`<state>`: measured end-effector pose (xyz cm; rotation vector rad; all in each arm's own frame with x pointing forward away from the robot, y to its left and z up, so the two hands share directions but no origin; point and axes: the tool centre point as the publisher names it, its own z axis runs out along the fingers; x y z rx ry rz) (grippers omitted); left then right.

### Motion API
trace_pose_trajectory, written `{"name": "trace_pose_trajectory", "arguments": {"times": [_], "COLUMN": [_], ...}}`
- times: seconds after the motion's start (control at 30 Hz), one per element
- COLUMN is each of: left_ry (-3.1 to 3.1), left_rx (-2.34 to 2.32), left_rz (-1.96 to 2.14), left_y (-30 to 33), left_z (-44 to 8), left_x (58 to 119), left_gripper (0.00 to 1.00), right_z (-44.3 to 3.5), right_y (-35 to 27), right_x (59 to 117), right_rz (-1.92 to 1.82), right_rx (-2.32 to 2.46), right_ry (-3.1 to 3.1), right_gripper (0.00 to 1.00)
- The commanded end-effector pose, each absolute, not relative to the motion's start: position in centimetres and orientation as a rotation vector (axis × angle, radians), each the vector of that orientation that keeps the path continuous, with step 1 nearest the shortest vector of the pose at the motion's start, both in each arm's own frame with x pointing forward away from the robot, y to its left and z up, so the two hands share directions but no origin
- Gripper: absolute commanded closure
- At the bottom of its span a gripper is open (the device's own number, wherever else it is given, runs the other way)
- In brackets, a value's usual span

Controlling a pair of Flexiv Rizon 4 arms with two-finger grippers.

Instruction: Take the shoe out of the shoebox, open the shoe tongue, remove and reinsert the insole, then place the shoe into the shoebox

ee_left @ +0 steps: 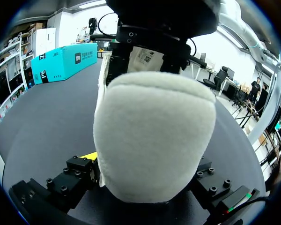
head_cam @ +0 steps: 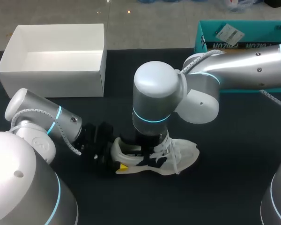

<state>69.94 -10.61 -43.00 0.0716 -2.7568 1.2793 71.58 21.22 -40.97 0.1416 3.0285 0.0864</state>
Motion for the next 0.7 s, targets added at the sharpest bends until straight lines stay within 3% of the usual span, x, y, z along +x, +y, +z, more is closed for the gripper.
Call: {"name": "trace_pose_trajectory", "arguments": {"times": [0.03,0.1,0.2,0.23,0.27,0.7], "left_ry": [-2.758,-2.758,-2.758,-2.758,-2.758,-2.758], "left_rx": [0.075,0.075,0.075,0.075,0.075,0.075], "left_rz": [1.270,1.270,1.270,1.270,1.270,1.270], "left_y": [-10.8,-10.8,-10.8,-10.8,-10.8,-10.8], "left_z": [-43.4,-43.4,-43.4,-43.4,-43.4,-43.4], "left_x": [69.6,69.6,69.6,69.6,69.6,69.6], "left_gripper": [1.00,1.00,1.00,1.00,1.00,1.00], "right_z": [-44.3,-45.1,-46.5,-46.7,-46.9,-45.1], "right_y": [22.3,22.3,22.2,22.1,22.1,21.1], "right_x": [71.7,71.2,71.1,71.1,71.1,71.1], "right_rz": [0.044,0.036,0.031,0.034,0.025,0.155], "right_rx": [0.125,0.124,0.140,0.148,0.156,0.134], "right_ry": [3.096,3.130,3.208,3.224,3.239,3.356], "right_gripper": [0.55,0.56,0.71,0.82,1.00,1.00]}}
